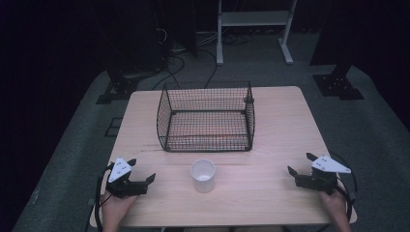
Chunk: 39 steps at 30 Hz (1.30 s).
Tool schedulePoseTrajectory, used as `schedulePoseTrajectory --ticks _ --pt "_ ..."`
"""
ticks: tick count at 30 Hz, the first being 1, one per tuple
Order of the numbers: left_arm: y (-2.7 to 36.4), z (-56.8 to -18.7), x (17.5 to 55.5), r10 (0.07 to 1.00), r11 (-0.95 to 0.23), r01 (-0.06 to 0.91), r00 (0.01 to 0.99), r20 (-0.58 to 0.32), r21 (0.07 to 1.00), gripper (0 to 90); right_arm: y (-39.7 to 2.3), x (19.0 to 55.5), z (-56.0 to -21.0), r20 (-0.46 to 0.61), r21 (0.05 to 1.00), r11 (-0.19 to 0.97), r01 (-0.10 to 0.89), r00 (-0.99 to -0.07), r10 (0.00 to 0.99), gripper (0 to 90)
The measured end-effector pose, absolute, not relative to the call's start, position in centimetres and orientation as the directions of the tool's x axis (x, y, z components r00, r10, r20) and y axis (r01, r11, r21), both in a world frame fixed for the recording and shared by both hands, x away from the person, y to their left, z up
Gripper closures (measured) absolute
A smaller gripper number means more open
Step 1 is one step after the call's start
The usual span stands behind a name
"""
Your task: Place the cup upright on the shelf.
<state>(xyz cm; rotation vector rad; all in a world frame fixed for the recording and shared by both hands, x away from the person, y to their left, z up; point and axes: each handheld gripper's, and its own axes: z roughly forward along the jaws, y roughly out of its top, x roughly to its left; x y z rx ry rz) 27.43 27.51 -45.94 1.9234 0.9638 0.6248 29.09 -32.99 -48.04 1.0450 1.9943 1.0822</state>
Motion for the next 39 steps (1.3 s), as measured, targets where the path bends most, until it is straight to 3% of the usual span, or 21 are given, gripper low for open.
schedulePoseTrajectory --ticks 24,39 --pt "26.3 -45.0 27.0 0.770 -0.333 0.318 0.635 0.061 0.888 7.4 -32.9 29.1 -48.1 -0.161 0.872 0.353 0.340 -0.481 0.862 13.1" --pt "24.4 -44.5 27.0 0.691 -0.373 0.296 0.721 0.050 0.880 4.9 -33.0 29.1 -48.0 -0.155 0.872 0.347 0.346 -0.478 0.865 13.1"
